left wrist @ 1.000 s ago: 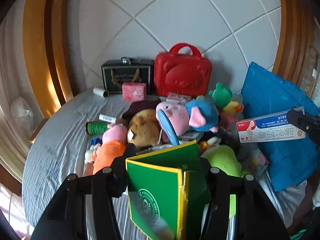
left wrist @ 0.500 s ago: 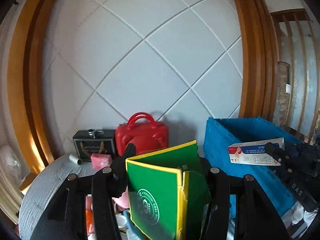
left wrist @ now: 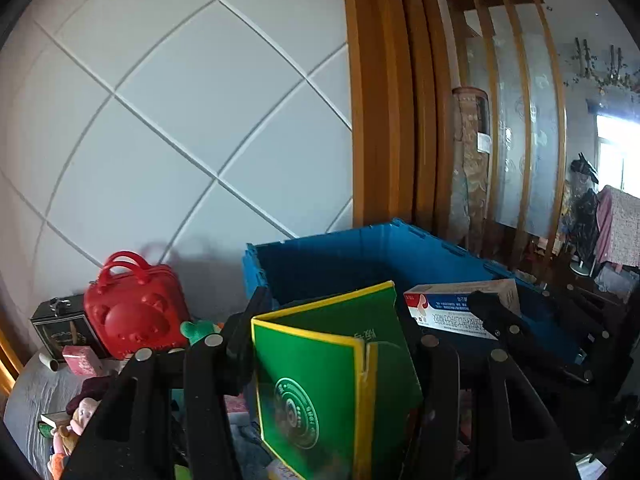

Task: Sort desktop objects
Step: 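Carry both boxes over the blue crate and open both tools to drop them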

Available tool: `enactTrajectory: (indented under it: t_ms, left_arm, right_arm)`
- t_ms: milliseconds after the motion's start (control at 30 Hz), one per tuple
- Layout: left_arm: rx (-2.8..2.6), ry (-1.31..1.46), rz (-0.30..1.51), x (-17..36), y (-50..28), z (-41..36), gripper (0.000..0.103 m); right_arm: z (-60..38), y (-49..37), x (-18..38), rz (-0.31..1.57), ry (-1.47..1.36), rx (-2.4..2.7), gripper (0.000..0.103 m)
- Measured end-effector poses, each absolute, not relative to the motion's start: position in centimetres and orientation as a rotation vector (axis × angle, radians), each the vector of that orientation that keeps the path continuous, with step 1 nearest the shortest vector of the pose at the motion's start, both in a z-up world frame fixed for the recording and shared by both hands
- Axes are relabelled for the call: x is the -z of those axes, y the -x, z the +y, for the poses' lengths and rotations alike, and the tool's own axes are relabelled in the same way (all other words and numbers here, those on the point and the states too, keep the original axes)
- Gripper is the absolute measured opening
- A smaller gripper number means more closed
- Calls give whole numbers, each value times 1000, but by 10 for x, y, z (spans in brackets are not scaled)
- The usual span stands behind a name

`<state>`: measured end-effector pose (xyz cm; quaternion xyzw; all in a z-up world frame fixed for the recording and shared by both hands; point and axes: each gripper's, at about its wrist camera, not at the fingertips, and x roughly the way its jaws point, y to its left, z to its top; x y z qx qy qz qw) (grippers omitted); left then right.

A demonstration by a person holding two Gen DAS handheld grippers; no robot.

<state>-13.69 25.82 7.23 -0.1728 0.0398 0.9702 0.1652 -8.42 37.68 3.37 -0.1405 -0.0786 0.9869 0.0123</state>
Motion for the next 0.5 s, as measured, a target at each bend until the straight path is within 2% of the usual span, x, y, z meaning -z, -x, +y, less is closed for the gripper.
enactTrajectory:
  t_ms: [167, 300, 467, 500]
  left_arm:
    - [-2739, 602, 191, -56, 152, 305, 53]
    - [-2760, 604, 239, -52, 151, 325, 79]
    - [-2763, 601, 268, -51, 146, 337, 80]
    - [-2764, 603, 269, -51, 145, 338, 80]
  right_arm:
    - [414, 95, -23, -236, 489, -3023, 22]
    - [431, 98, -16, -224, 508, -3006, 22]
    - [447, 99, -15, -200, 505, -2995, 25]
    - [449, 99, -15, -198, 500, -2992, 29]
